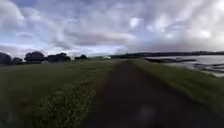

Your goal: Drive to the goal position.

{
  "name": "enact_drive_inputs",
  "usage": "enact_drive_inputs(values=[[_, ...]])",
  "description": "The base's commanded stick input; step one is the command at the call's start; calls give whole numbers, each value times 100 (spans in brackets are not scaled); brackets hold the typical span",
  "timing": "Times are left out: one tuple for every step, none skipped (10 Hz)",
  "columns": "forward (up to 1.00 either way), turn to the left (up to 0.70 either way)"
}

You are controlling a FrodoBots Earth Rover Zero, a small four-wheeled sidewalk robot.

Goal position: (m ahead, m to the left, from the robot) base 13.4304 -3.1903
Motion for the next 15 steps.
enact_drive_inputs(values=[[10, 0], [0, 0], [0, 0], [0, 0], [0, 0], [0, 0], [0, 0], [0, 0], [0, 0], [0, 0], [0, -2], [0, -27], [0, -52], [0, -70], [0, -70]])
